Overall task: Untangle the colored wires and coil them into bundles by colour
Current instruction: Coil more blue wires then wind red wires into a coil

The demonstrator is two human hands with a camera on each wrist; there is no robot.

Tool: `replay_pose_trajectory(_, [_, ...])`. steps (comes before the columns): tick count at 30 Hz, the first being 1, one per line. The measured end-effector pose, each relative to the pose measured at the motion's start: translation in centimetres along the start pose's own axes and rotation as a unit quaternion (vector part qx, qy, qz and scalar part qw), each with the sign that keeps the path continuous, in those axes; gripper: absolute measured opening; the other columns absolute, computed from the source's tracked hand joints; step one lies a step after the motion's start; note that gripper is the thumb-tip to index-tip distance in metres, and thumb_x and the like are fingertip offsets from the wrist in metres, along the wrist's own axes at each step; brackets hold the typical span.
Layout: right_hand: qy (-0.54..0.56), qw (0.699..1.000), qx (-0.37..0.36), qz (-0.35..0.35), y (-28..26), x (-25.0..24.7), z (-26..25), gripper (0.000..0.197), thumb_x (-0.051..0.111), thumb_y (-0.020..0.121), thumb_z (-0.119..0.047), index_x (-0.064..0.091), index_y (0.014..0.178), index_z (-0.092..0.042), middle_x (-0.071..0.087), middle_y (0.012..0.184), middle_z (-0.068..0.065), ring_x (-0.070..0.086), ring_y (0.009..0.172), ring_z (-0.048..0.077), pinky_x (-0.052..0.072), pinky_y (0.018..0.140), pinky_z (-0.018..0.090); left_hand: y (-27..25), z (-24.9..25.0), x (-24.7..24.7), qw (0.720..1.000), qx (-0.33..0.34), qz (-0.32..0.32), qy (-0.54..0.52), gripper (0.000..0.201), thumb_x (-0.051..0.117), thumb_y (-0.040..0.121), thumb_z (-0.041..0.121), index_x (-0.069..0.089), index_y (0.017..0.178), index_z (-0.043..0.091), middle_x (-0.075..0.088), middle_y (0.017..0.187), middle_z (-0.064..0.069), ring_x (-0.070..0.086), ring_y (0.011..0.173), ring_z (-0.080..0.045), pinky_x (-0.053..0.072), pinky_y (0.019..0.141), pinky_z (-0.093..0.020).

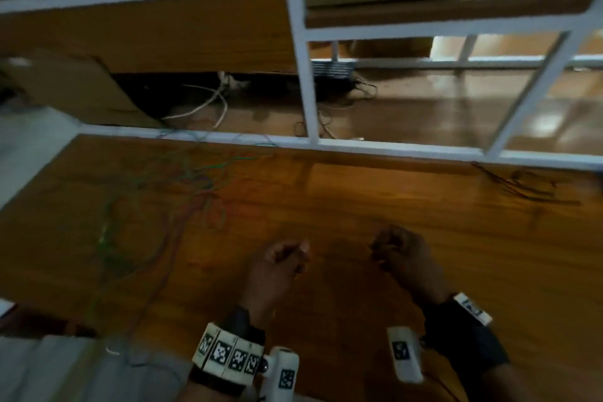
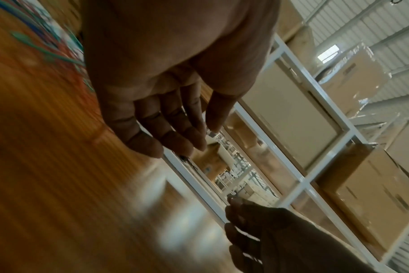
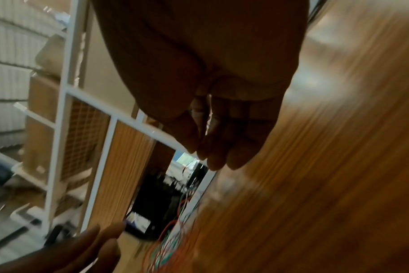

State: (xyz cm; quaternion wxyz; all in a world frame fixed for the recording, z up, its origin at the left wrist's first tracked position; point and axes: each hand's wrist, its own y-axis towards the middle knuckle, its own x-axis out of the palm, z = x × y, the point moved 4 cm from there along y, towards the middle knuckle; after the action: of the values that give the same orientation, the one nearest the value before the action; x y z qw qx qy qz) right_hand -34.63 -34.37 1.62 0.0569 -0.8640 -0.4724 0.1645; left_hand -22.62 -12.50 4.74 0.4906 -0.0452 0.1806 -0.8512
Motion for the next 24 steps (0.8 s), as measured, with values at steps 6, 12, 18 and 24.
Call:
replay_pose_trajectory(6, [-0.079, 0.991, -0.031, -0.105, -0.3, 12.0, -3.7, 0.01, 0.067, 0.1, -0.026, 0.069, 0.091, -0.022, 0.071, 0.092, 0.004, 0.071, 0.078, 0.022, 0.059, 0.07, 0.049, -0.3, -2.5, -11.3, 1.0, 0.011, 0.029, -0.005, 0.008, 0.069, 0.091, 0.017, 0.076, 0.093, 0.015, 0.075, 0.086, -0.001, 0.063, 0.077, -0.01, 0.049, 0.066, -0.02])
replay_pose_trajectory(12, [-0.208, 0.961, -0.084, -0.162, 0.2, 21.0, -5.9, 0.006, 0.066, 0.1, -0.018, 0.07, 0.099, -0.021, 0.072, 0.09, -0.002, 0.07, 0.076, 0.013, 0.058, 0.068, 0.041, -1.0, -4.8, -23.4, 0.993, 0.009, 0.118, -0.024, 0.008, 0.071, 0.089, 0.014, 0.075, 0.095, 0.017, 0.074, 0.08, -0.002, 0.061, 0.067, -0.011, 0.048, 0.066, -0.029])
replay_pose_trajectory(18, [-0.277, 0.907, -0.146, -0.283, -0.4, 31.0, -6.5, 0.028, 0.069, 0.092, -0.009, 0.072, 0.11, -0.03, 0.072, 0.099, -0.013, 0.065, 0.078, -0.01, 0.048, 0.064, 0.015, -3.4, -3.9, -34.1, 0.977, 0.044, 0.21, 0.0, 0.012, 0.065, 0.094, 0.018, 0.074, 0.102, 0.018, 0.076, 0.086, -0.002, 0.066, 0.067, -0.013, 0.047, 0.054, -0.023])
replay_pose_trajectory(24, [-0.366, 0.777, -0.258, -0.442, -1.1, 41.5, -8.4, 0.03, 0.059, 0.101, -0.035, 0.073, 0.121, -0.016, 0.071, 0.123, 0.004, 0.06, 0.103, 0.011, 0.045, 0.093, 0.026, -3.7, -4.7, -37.6, 0.973, 0.024, 0.23, 0.011, 0.013, 0.064, 0.095, 0.021, 0.073, 0.104, 0.02, 0.076, 0.088, 0.0, 0.066, 0.069, -0.015, 0.042, 0.055, -0.026])
